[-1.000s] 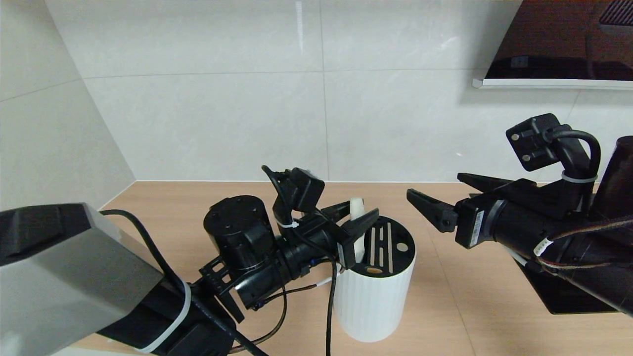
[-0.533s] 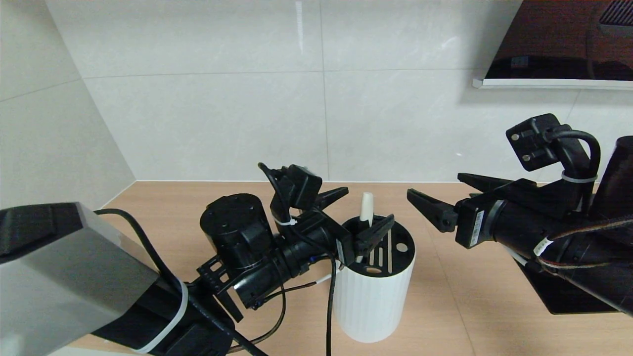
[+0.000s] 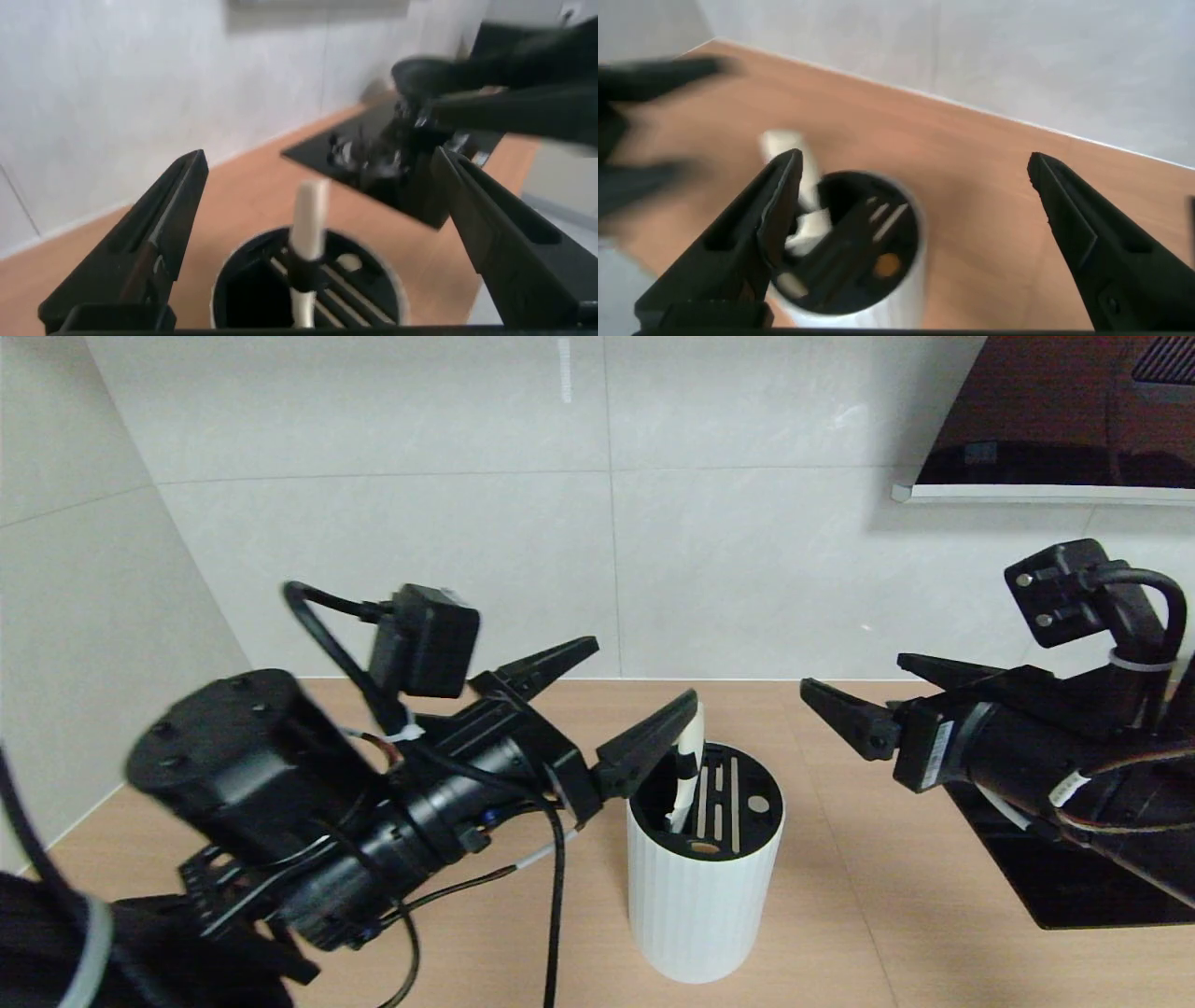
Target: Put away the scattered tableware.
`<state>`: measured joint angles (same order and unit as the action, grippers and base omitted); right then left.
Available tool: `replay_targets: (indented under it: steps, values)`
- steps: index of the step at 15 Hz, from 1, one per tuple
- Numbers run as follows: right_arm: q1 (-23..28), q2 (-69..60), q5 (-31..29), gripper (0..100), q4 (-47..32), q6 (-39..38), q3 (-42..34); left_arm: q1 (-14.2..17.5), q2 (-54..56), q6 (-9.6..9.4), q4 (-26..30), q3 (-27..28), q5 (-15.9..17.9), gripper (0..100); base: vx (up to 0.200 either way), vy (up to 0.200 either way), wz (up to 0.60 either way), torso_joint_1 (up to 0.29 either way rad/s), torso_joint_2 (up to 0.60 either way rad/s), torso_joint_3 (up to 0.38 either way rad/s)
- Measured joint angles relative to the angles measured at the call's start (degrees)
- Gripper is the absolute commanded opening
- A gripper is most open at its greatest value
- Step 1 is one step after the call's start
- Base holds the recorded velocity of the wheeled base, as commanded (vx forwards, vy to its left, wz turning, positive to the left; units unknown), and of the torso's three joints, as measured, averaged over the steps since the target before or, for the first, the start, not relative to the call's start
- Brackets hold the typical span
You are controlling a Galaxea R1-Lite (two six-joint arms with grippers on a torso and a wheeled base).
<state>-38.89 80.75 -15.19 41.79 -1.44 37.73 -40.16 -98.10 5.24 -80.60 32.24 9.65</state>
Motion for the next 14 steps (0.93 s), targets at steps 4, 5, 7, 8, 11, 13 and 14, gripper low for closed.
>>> replay_targets:
  steps: [4,5,7,8,11,13,14]
  values:
    - [4.69,-9.14,0.04,100,-0.13,-0.01,-6.23,2.16,17.4,1.73,10.02,-7.66,-1.56,100,0.0,0.0,0.0,0.0,0.0,0.0]
    - [6.58,-12.78,0.15,100,-0.27,-0.01,-8.66,3.67,22.41,2.26,14.13,-9.75,-1.72,100,0.0,0.0,0.0,0.0,0.0,0.0]
    - [10.08,-21.38,0.26,100,-0.95,0.13,-14.14,6.95,33.11,3.54,22.6,-13.79,-1.91,100,0.0,0.0,0.0,0.0,0.0,0.0]
    - [11.47,-26.39,0.22,100,-2.27,0.27,-16.68,8.57,39.03,4.58,27.59,-15.47,-1.96,100,0.0,0.0,0.0,0.0,0.0,0.0]
    - [17.25,-42.41,0.06,100,-13.39,0.44,-20.96,13.78,57.0,6.35,46.62,-18.21,-1.96,100,0.0,0.0,0.0,0.0,0.0,0.0]
    - [20.76,-53.82,-0.09,100,-24.69,1.06,-21.22,17.64,68.56,6.9,59.98,-18.8,-1.76,100,0.0,0.0,0.0,0.0,0.0,0.0]
    - [22.38,-59.72,-0.82,100,-32.98,1.62,-20.64,20.18,74.18,7.05,65.63,-19.02,-1.58,100,0.0,0.0,0.0,0.0,0.0,0.0]
